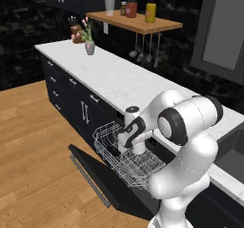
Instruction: Pick up the cup and bowl from the counter, place them in the dishwasher, and close the dishwasher door.
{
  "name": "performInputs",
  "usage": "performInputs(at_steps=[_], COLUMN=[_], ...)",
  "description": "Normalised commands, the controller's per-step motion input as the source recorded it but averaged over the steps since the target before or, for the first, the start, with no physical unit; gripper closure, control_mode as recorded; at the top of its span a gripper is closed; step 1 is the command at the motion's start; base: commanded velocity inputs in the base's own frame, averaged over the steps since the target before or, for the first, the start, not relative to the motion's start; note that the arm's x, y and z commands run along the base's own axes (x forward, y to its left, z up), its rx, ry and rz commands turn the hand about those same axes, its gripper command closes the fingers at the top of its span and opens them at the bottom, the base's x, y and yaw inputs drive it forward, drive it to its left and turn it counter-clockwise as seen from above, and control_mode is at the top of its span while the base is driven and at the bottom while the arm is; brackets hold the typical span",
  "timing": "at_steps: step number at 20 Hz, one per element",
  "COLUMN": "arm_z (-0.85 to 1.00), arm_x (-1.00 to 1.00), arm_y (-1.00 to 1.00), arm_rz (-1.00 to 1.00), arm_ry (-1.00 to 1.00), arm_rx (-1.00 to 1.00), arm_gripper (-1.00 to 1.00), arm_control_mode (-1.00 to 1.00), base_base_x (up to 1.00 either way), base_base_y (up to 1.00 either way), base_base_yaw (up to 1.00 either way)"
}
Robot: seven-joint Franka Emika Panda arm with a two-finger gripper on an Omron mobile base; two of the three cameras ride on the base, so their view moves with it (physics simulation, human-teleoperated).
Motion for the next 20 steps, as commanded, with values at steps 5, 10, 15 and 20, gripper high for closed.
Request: performInputs(at_steps=[5, 10, 15, 20], arm_z=[-0.87, -0.74, -0.64, -0.56], arm_x=[0.32, 0.59, 0.51, 0.37], arm_y=[0.1, 0.0, 0.0, 0.0], arm_rz=[-0.05, -0.06, -0.06, -0.06], arm_ry=[0.03, 0.0, 0.0, 0.0], arm_rx=[0.0, 0.0, 0.0, 0.0], arm_gripper=[1.0, 1.0, 1.0, 1.0], arm_control_mode=[-1.0, -1.0, -1.0, -1.0], base_base_x=[0.0, 0.0, 0.0, 0.0], base_base_y=[0.0, 0.0, 0.0, 0.0], base_base_yaw=[0.0, 0.0, 0.0, 0.0])
